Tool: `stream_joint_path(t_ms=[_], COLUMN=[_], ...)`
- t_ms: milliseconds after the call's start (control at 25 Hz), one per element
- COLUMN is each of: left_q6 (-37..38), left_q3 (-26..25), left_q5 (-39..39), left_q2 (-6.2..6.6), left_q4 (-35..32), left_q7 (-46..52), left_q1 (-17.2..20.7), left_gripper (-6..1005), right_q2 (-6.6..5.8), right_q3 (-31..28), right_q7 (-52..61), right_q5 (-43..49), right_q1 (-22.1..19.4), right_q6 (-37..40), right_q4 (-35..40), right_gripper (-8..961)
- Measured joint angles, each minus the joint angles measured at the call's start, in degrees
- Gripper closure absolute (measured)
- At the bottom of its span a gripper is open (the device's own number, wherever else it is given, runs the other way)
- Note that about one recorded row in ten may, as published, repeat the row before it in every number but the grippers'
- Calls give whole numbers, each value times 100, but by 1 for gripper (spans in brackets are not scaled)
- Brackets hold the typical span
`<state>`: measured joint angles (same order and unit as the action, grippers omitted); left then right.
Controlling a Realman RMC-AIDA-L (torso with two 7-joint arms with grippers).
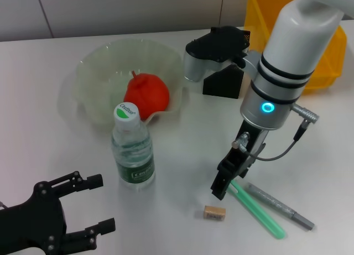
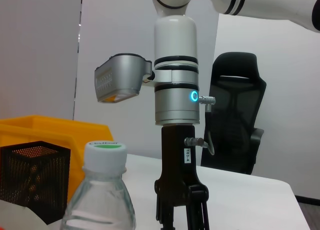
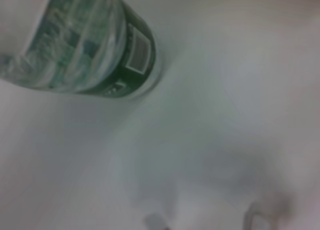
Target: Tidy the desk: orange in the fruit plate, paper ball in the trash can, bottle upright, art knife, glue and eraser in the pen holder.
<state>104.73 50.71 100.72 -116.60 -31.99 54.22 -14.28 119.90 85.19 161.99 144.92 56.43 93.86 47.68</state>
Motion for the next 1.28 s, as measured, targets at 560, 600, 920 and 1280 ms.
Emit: stream_joint_path(t_ms=[560, 600, 920, 1280], left_q6=[4, 3, -33, -40], left_q3=[-27, -26, -36, -45], left_q5=[0, 0, -1, -1], left_q2=[-11, -11, -20, -21], left_q4=[0, 0, 0, 0], left_q7=[-59, -60, -69, -70], left_q1=[29, 29, 31, 31], left_gripper=[216, 216, 216, 216], right_q2=[-2, -2, -2, -2], right_q3=[456, 480, 467, 497], right_q7=[211, 221, 243, 246], right_q5=[-45, -45, -45, -45], right_q1=[6, 8, -5, 21], right_q6=[-228, -230, -279, -315], right_q4=[-187, -188, -171, -194], right_gripper=[290, 293, 357, 524])
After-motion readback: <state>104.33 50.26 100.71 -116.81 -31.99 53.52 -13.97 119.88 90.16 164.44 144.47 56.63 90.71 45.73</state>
